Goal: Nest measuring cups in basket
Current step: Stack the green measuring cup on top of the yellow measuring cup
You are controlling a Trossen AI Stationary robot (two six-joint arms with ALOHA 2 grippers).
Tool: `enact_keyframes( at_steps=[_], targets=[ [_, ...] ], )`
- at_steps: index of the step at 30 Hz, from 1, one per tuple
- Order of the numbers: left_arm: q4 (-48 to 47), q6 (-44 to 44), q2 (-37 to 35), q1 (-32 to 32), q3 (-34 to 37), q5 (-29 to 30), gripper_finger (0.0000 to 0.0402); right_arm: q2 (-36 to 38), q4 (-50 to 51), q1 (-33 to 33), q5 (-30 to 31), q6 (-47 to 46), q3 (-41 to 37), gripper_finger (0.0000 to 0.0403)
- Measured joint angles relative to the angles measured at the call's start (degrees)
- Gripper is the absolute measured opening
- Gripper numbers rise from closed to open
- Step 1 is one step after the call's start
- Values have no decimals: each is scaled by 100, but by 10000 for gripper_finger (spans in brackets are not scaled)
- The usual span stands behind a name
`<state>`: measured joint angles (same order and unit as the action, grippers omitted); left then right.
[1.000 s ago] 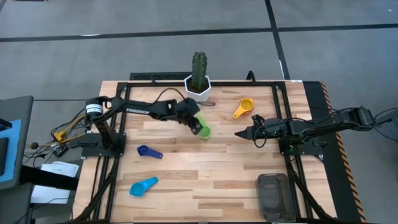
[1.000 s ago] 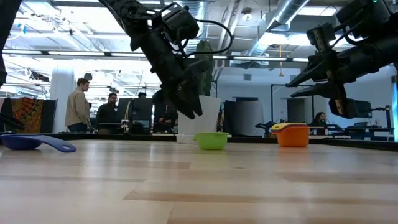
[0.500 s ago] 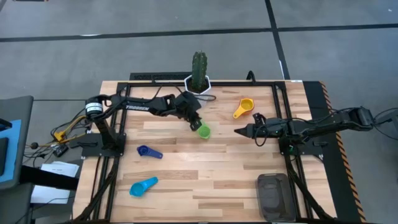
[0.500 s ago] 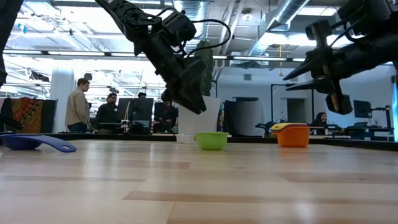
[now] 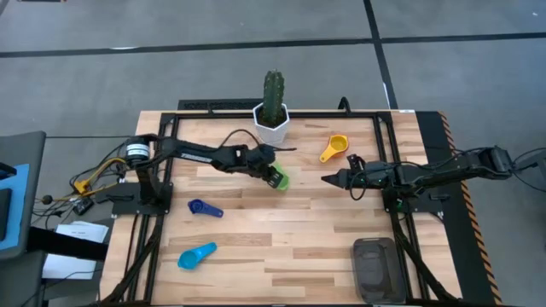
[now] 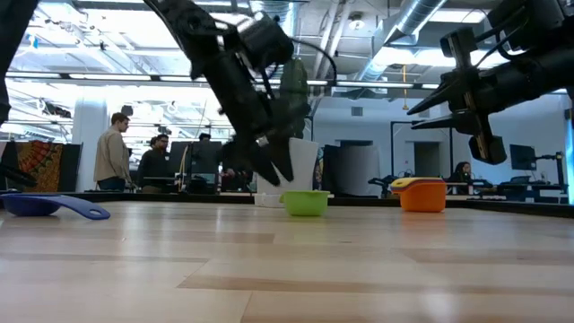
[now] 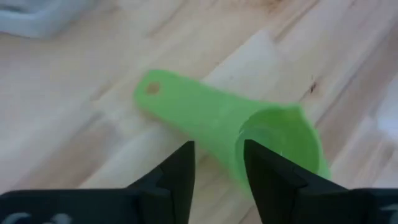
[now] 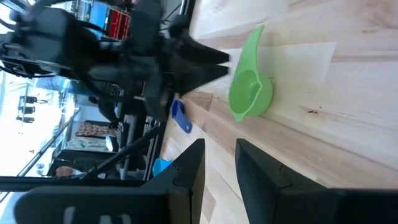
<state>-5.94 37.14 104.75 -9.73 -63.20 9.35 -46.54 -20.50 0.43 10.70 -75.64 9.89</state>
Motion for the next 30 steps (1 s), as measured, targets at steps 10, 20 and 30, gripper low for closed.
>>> enact_keyframes(
  at_steps=[10,20,30],
  targets=[
    [-101,556,175,13,-2,14,252,0,-60,258,-11,-36,2,113],
    [-52,344,229,119,-3,-134,224,0,-51,282,-11,-71,2,113],
    [-66,-873,229,198,-4,-302,24,0,-43,237,-12,-50,2,113]
  ],
)
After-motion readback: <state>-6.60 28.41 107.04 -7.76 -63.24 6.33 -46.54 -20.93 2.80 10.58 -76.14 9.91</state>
